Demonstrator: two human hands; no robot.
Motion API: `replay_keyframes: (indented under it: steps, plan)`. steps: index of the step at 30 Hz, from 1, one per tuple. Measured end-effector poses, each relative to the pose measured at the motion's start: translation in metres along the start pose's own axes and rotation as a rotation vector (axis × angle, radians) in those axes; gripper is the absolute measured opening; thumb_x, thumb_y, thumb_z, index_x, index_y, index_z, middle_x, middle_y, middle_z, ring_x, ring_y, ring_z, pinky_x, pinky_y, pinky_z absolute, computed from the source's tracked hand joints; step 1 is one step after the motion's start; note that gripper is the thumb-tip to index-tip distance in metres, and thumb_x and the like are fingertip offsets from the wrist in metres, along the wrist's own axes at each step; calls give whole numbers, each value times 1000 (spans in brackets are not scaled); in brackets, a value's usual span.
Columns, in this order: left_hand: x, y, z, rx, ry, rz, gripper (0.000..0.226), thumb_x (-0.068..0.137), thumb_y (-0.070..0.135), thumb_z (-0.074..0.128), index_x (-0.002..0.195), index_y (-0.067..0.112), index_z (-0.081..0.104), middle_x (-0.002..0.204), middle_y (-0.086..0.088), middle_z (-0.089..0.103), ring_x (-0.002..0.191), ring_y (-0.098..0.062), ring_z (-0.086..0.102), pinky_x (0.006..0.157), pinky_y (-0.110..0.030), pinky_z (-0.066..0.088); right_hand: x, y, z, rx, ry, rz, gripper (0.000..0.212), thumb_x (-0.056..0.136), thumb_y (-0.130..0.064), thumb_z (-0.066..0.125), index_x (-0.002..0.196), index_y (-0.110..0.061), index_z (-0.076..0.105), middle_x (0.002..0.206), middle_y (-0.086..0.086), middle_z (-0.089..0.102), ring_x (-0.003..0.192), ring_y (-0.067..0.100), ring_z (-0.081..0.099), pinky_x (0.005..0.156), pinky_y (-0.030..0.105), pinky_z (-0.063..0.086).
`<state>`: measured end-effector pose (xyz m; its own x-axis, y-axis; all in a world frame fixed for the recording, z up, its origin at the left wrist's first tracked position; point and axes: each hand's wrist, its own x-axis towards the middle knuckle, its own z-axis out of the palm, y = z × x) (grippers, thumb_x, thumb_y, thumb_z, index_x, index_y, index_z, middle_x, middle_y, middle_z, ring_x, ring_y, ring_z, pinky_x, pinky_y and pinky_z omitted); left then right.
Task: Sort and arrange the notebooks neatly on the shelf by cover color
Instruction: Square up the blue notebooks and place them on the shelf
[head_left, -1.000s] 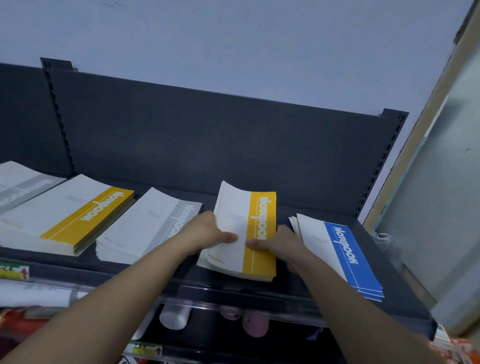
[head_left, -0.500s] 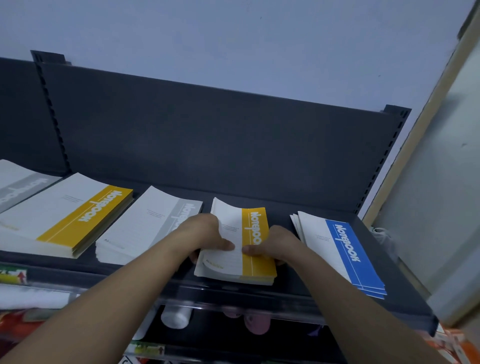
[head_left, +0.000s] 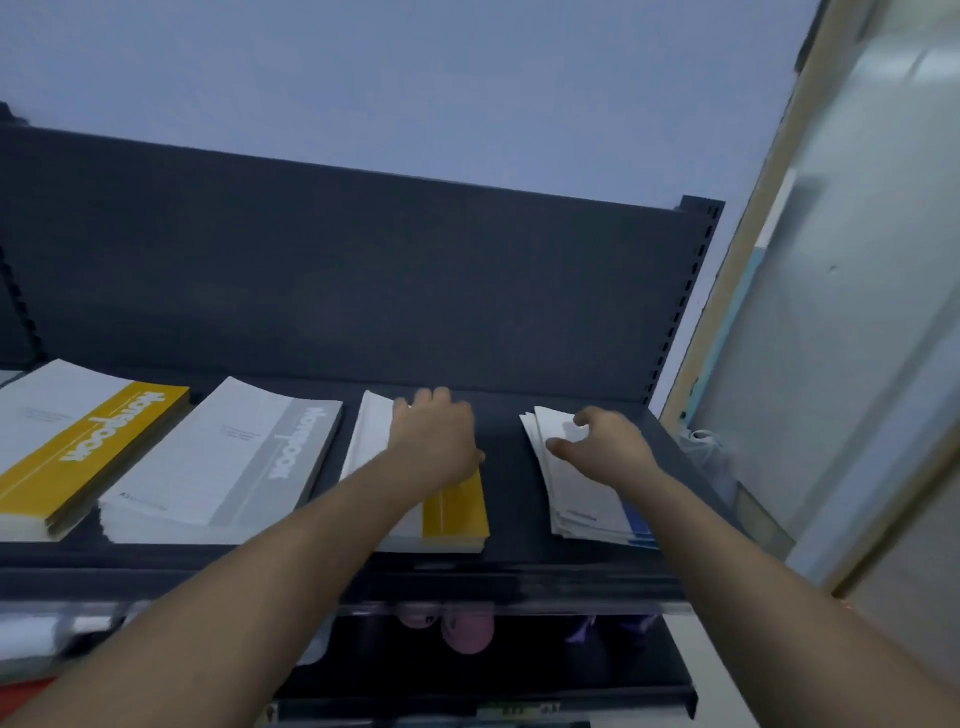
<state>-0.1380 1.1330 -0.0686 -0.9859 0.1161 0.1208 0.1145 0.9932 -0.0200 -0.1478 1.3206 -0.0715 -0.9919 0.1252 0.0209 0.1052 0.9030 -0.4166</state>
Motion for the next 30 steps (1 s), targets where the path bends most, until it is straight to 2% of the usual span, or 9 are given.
replay_keyframes:
  steps: [3,6,10,15,17,20,24,28,30]
  plan:
    - [5,38,9,-166,-56,52,43,94,41,53,123,8,55,130,-13,49,123,-29,44,97,-37,39,9,34,-7,-56,-37,93,59,84,-50,60,130,-15,49,134,11,50,119,32,50,97,44,47]
    - [12,68,17,-397,-152,21,39,94,34,55,119,4,58,126,-14,57,117,-28,53,91,-32,44,14,60,-13,-73,-104,108,55,83,-43,60,128,-13,47,131,14,50,114,33,52,94,42,48]
    - [23,98,25,-709,-204,-162,42,93,33,58,125,6,57,128,-7,58,116,-25,55,89,-30,48,16,82,-20,-115,-212,11,58,92,-39,56,139,-10,36,136,11,49,117,27,53,92,34,47]
    - [30,119,20,-1184,-234,-446,11,95,20,58,91,11,53,91,-6,59,81,-24,58,69,-34,49,14,95,-23,-70,-241,-101,51,93,-29,55,138,-10,40,139,9,49,123,26,51,100,32,43]
    - [29,125,23,-1215,-256,-495,12,93,20,61,90,10,54,89,-9,61,75,-23,56,63,-31,44,13,101,-25,-34,-229,-114,48,92,-24,55,137,-10,42,139,8,49,124,26,50,100,31,41]
    - [27,133,26,-1136,-236,-503,22,92,20,63,107,7,55,102,-8,60,88,-23,58,70,-31,46,13,108,-25,39,-200,-126,44,92,-21,55,133,-9,46,136,7,52,121,24,51,95,28,42]
    - [26,136,25,-1233,-169,-519,37,96,15,57,131,5,49,126,-8,58,108,-23,56,81,-29,45,19,116,-19,248,-142,-77,46,89,-24,60,130,-9,45,127,8,57,112,25,56,86,31,46]
    - [23,138,25,-1407,17,-475,31,98,11,52,129,12,48,127,-6,60,106,-22,57,91,-36,49,26,114,-15,635,-48,33,63,88,-30,64,140,-9,34,128,6,55,109,24,56,87,35,49]
    - [19,138,22,-1457,127,-394,28,99,10,49,127,16,48,125,-2,60,107,-17,56,89,-30,45,28,108,-18,841,-29,56,54,86,-29,66,132,-12,41,120,3,60,96,18,61,82,36,51]
